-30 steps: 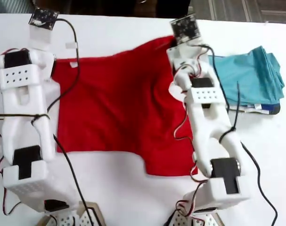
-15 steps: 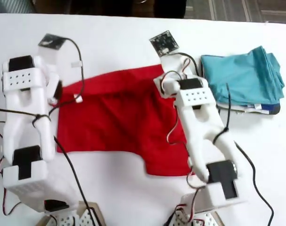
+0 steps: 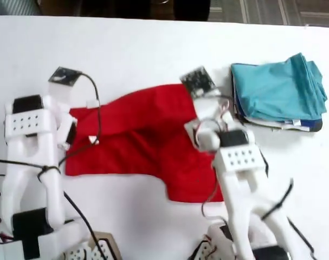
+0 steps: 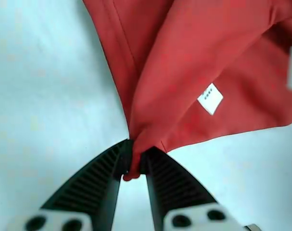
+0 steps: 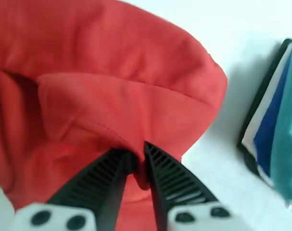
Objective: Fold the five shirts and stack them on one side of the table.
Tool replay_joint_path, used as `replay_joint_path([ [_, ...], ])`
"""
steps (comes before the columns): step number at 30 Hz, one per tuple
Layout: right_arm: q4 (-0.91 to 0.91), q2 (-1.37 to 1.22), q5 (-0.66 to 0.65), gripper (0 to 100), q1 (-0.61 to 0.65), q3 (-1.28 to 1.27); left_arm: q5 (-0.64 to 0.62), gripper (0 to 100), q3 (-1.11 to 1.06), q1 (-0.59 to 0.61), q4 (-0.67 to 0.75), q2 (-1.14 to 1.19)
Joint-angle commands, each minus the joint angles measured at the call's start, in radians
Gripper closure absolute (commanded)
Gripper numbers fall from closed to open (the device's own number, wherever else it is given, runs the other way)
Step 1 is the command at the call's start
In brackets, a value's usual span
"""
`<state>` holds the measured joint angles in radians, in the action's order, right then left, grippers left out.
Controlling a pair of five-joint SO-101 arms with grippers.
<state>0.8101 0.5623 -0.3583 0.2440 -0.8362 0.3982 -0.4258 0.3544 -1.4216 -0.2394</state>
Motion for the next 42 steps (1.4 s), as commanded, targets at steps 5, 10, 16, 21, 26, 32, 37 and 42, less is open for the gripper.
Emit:
replay_joint_path([
  [5,-0.008,0.197,-0.011,98.1,0.024,-0.199,0.003,97,-0.007,0.009,0.018,-0.051],
  [10,-0.007,0.209,-0.02,91.6,0.042,-0.244,0.003,97,-0.007,0.009,0.017,-0.051],
  [16,0.127,0.255,-0.014,80.7,-0.016,-0.098,0.003,97,-0.013,0.009,0.012,-0.051],
  [21,0.242,0.254,0.089,82.0,-0.048,0.094,0.003,97,-0.012,0.009,0.012,-0.051],
  [26,0.26,0.117,0.097,82.1,0.022,0.11,0.002,97,-0.015,0.011,0.012,-0.051],
  [32,0.338,-0.024,0.091,82.2,0.087,0.114,0.002,97,-0.008,0.011,0.012,-0.051],
  [37,0.403,-0.028,0.089,82.2,0.13,0.114,0.002,97,-0.012,0.011,0.012,-0.051],
  [42,0.453,-0.036,0.089,82.2,0.191,0.106,0.002,97,-0.013,0.011,0.014,-0.051],
])
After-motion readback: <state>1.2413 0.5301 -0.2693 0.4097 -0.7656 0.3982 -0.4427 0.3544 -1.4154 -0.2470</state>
